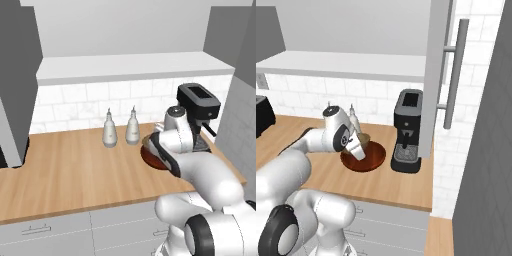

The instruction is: Pick up the bowls on the counter and stack them on top of one another in the open cabinet. Place the smaller bowl on top of the larger bowl.

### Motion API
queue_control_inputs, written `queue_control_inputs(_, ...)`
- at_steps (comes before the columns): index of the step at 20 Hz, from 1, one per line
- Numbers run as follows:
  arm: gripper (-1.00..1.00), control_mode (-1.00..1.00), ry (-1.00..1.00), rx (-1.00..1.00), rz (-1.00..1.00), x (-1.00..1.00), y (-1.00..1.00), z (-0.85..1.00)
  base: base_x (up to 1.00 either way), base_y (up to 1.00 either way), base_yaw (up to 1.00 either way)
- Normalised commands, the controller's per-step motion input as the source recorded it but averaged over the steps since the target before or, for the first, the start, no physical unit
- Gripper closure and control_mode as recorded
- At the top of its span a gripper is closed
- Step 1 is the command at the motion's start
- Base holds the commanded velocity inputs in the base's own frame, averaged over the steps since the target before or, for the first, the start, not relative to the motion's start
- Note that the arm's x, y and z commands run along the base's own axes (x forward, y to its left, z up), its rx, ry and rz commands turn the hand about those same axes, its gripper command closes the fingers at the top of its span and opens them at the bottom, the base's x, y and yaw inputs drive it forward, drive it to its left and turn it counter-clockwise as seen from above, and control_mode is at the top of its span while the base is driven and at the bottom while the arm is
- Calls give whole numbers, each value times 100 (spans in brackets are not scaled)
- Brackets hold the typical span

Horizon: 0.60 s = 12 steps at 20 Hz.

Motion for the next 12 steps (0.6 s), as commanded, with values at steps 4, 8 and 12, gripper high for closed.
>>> queue_control_inputs(4, 100, -100, 0, 0, 0, 0, -39, -22, 0, 0, 0)
queue_control_inputs(8, 100, -100, 0, 0, 0, 7, -24, -16, 0, 0, 0)
queue_control_inputs(12, 100, -100, 0, 0, 0, 18, 0, -24, 0, 0, 0)
